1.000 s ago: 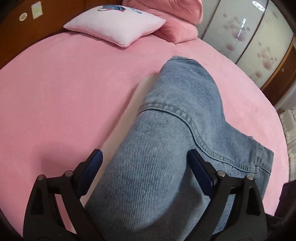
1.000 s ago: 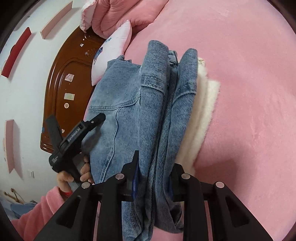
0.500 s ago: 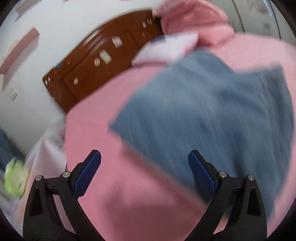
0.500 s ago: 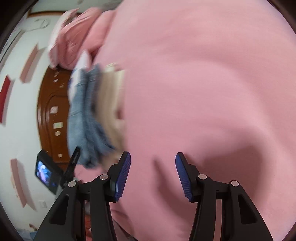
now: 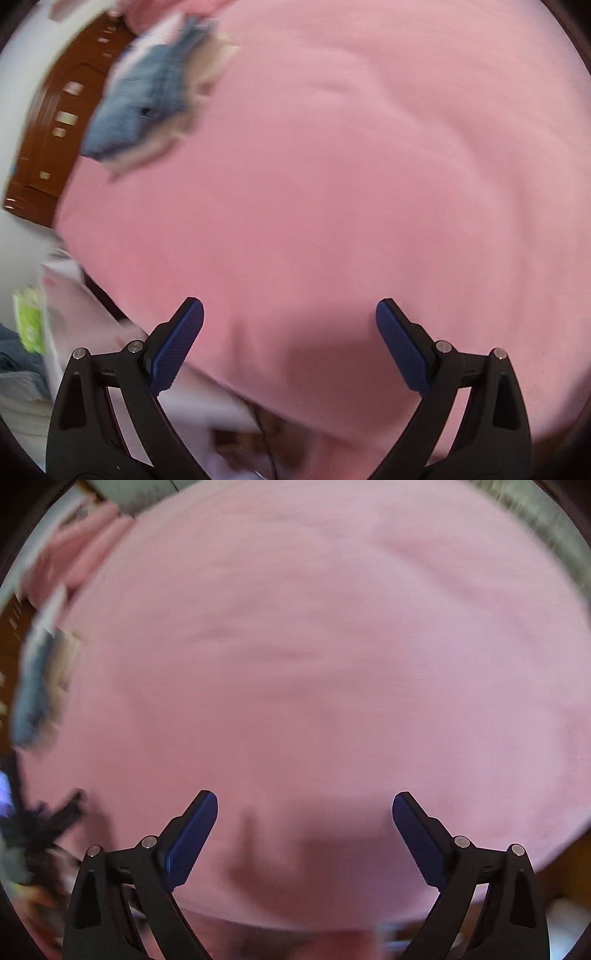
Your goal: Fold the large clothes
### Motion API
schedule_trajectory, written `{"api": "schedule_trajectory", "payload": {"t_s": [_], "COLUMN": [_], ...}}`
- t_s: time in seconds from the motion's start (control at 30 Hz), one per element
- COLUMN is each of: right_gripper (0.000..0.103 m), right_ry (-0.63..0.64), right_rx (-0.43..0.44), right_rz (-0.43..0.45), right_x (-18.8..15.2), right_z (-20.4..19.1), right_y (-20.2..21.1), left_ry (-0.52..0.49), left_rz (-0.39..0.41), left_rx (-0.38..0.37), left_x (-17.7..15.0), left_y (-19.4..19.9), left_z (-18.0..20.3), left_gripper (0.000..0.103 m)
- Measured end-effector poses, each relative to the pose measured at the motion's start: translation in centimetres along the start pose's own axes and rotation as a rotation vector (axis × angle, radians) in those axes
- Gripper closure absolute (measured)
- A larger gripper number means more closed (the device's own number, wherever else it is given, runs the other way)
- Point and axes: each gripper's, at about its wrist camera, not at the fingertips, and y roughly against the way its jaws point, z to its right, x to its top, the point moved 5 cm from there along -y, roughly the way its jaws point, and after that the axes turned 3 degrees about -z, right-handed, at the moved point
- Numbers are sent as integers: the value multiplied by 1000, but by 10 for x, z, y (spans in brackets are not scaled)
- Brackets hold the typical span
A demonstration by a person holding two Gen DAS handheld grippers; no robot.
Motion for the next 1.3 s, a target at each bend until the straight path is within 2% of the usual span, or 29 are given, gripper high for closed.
{"api": "schedule_trajectory", "payload": {"t_s": [0.07,0.1,0.13,0.2,0.27,0.37,0.43,0.47,0.53,0.63,0.77,0.83,0.9,0.97,1.13,1.3], "right_gripper": [5,5,5,5,5,4,4,4,3,3,3,3,3,3,3,2], "right_ry": [23,26,33,34,-9,-77,-110,-121,-129,-107,-158,-157,-125,-92,-12,49], "right_rx": [-231,-287,-320,-329,-335,-302,-268,-256,-233,-162,-77,-28,2,20,-44,-47], "right_rz": [4,-6,-21,-46,-64,-69,-73,-77,-89,-98,-81,-74,-68,-38,99,152], "right_x": [-15,-21,-29,-44,-59,-73,-81,-84,-85,-80,-79,-79,-79,-80,-84,-86], "right_z": [42,55,70,94,118,138,146,149,147,136,115,99,81,66,39,16], "right_y": [11,14,17,23,33,51,65,72,85,114,163,186,207,226,271,293], "left_ry": [-36,-41,-51,-114,-210,-299,-324,-327,-309,-266,-219,-160,-67,-16,24,90], "left_rz": [-35,-34,-33,-35,-23,16,25,30,75,168,283,290,235,180,146,154], "left_rx": [-78,-98,-114,-133,-144,-173,-214,-209,-208,-254,-287,-283,-278,-329,-334,-379], "left_x": [-22,-32,-40,-46,-49,-52,-52,-50,-47,-37,-31,-27,-28,-35,-46,-66], "left_y": [28,40,53,74,99,143,169,186,219,265,307,312,310,302,289,288], "left_z": [38,51,66,93,117,136,137,133,120,99,77,61,48,36,12,4], "left_gripper": [9,9,9,9,9,10,10,10,10,10,10,10,10,10,10,10]}}
